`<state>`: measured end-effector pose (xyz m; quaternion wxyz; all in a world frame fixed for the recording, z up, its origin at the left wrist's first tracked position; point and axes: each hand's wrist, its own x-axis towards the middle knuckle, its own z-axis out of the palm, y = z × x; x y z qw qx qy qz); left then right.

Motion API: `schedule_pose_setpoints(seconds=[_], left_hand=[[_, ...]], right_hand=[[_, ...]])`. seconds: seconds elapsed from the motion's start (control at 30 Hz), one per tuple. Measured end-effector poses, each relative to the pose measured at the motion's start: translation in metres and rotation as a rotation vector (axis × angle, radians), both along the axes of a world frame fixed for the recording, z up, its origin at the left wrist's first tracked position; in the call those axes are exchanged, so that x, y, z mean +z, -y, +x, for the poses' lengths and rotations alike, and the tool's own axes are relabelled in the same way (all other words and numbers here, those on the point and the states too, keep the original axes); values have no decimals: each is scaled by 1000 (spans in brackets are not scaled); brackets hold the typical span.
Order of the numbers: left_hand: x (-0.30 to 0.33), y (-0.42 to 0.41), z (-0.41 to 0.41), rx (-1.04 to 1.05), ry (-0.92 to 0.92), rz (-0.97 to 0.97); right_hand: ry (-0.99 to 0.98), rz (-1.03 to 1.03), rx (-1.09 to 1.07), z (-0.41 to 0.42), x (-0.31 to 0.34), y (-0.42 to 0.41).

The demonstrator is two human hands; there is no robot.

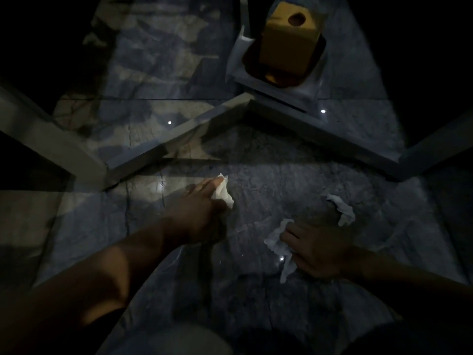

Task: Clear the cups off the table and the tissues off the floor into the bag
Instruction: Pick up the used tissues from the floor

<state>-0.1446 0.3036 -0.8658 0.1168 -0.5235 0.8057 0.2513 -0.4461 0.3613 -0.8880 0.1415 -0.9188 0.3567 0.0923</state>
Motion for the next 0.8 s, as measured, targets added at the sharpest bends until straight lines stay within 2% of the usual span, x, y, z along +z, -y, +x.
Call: schedule_pose_setpoints(seconds=[0.03, 0.07, 0.13, 0.2, 0.27, 0.4, 0.5, 0.57, 0.7, 0.8], left_hand=[[-4, -1, -2, 38, -53, 93], [-8, -4, -2, 35, -135, 92], [-25, -3, -5, -18, -187, 88], [-21, -6, -5, -113, -59, 161], [-10, -4, -11, -43, 8, 89], [-19, -5, -7, 84, -107, 90], [-20, -8, -10, 257, -281, 164], [-15, -12, -14, 360, -374, 108], [-13, -14, -21, 571, -538, -10], [-21, -12, -26, 818, -723, 106]], right_hand=[[-12, -12, 3, 0, -2, 0], [-22, -20, -3, 1, -1, -1], [-22, -45, -28, 3, 1, -1], [-17, -79, -39, 6, -1, -3], [29, -68, -62, 6, -6, -3], [97, 7, -151, 5, -10, 0], [237, 131, -375, 3, -11, 4], [282, 145, -474, -1, -12, 7], [288, 126, -513, -10, -3, 16], [283, 65, -544, -15, 9, 26]])
